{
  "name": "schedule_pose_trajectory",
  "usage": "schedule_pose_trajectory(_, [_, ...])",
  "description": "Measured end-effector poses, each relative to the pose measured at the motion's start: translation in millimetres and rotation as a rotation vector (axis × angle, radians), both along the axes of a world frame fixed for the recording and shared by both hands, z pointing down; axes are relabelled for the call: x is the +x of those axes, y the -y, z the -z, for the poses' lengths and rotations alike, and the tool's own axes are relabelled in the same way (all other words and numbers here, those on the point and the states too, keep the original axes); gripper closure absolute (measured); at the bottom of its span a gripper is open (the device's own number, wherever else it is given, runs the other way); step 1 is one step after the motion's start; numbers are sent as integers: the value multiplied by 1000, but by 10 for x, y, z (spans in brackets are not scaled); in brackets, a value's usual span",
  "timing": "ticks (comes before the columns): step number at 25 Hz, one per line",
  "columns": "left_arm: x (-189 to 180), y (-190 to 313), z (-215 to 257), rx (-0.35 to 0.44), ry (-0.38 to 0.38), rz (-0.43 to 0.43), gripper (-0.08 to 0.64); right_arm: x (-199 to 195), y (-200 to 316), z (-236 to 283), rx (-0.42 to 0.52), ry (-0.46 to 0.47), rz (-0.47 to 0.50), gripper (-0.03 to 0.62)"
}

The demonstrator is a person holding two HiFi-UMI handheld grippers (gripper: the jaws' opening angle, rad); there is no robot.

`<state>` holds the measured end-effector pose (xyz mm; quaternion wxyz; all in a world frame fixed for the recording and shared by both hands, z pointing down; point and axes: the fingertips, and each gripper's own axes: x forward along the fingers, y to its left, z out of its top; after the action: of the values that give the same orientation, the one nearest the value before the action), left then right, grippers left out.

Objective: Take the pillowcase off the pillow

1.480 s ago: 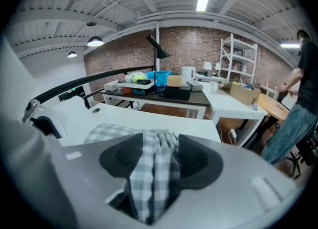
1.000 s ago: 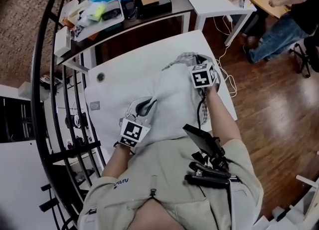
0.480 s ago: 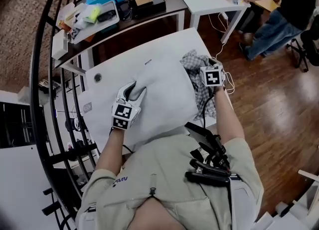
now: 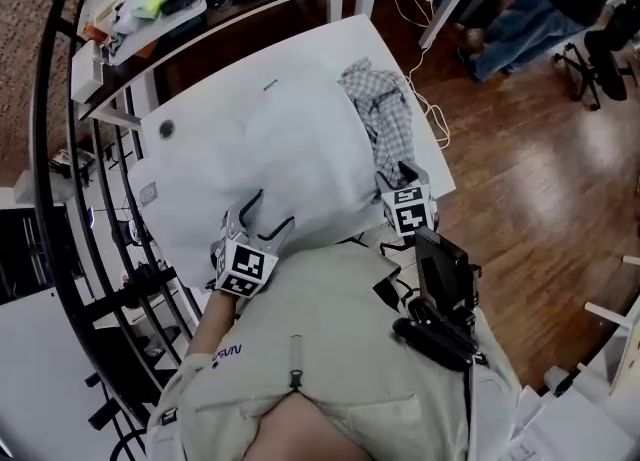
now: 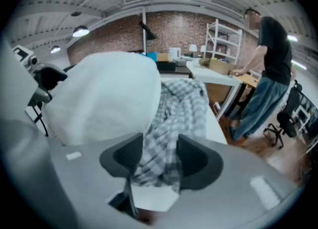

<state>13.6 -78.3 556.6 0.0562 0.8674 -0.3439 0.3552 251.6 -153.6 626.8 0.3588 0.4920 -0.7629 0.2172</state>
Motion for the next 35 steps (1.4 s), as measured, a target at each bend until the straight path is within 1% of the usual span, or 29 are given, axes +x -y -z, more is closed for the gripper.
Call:
schedule_pose_trajectory(1, [-21,-1,-166,-9,36,-4,219,-15,-44,-144,-17,-45,8,367])
schedule_pose_trajectory(2, [-27,34,-280,-5,64,-11,248,10,-44,-269,-22,-103,9,371])
schedule_pose_trajectory(3, [-9,85,-337,6,78,-20,310,83,-23,-370,-20,-171,3,441])
schedule_pose_trajectory(4, [30,138,-339,18,73,-29,368,194,-2,-444,-17,-235,-9,509])
schedule_pose_trajectory(5, [83,188,-292,29,49,-36,418,328,14,-490,-15,-284,-27,535])
schedule_pose_trajectory(7, [189,275,-122,56,-16,-49,487,615,55,-502,-7,-351,-70,552])
schedule_pose_trajectory(8, [243,311,-44,69,-43,-58,505,758,86,-495,-2,-375,-93,555])
schedule_pose_trajectory(10, [371,344,31,83,-76,-82,514,1023,141,-491,1,-415,-135,557])
schedule_pose_trajectory(12, [507,327,10,83,-89,-108,514,1215,175,-493,-2,-441,-163,557])
schedule_pose_trajectory(14, [586,312,-35,80,-88,-120,503,1297,190,-500,-12,-443,-177,554])
schedule_pose_trajectory(16, [580,306,-14,79,-98,-113,461,1264,184,-452,-14,-409,-191,543])
schedule_pose_trajectory(17, [551,288,48,82,-113,-105,422,1206,178,-364,2,-370,-204,526])
schedule_pose_trajectory(18, [502,260,156,93,-134,-92,384,1121,180,-223,34,-316,-217,500])
schedule_pose_trajectory(19, [425,231,309,118,-156,-71,363,1011,196,-34,81,-256,-223,483])
schedule_pose_trajectory(20, [312,211,499,158,-177,-38,359,871,231,183,137,-196,-215,483])
schedule_pose_trajectory(21, [161,205,704,209,-200,12,359,692,282,409,193,-138,-188,483])
schedule_pose_trajectory(22, [-32,209,878,255,-224,86,356,464,340,628,247,-80,-140,483])
schedule_pose_trajectory(23, [-264,216,977,283,-238,180,356,184,394,828,296,-25,-70,485])
schedule_pose_trajectory(24, [-529,214,969,285,-223,278,358,-145,428,1002,342,25,20,506])
schedule_pose_trajectory(25, [-808,195,864,262,-183,370,375,-517,430,1148,384,68,125,540])
schedule_pose_trajectory(26, [-1065,157,707,223,-142,451,415,-908,399,1250,416,99,235,561])
schedule_pose_trajectory(27, [-1272,105,543,178,-116,515,456,-1277,345,1285,433,110,339,580])
schedule_pose_trajectory(28, [-1416,48,397,137,-107,557,471,-1579,292,1240,431,90,424,587])
schedule_pose_trajectory(29, [-1503,1,271,107,-107,579,471,-1783,267,1129,416,34,480,588])
schedule_pose_trajectory(30, [-1540,-19,159,88,-110,584,469,-1884,280,984,393,-42,506,588])
schedule_pose_trajectory(31, [-1535,-2,55,76,-116,580,469,-1904,320,841,370,-111,508,588])
schedule_pose_trajectory(32, [-1501,52,-42,66,-123,569,469,-1877,372,726,349,-156,496,588])
schedule_pose_trajectory(33, [-1453,139,-125,57,-128,557,468,-1830,424,647,333,-179,477,588])
schedule_pose_trajectory(35, [-1376,370,-217,52,-127,531,468,-1736,524,570,325,-197,434,588])
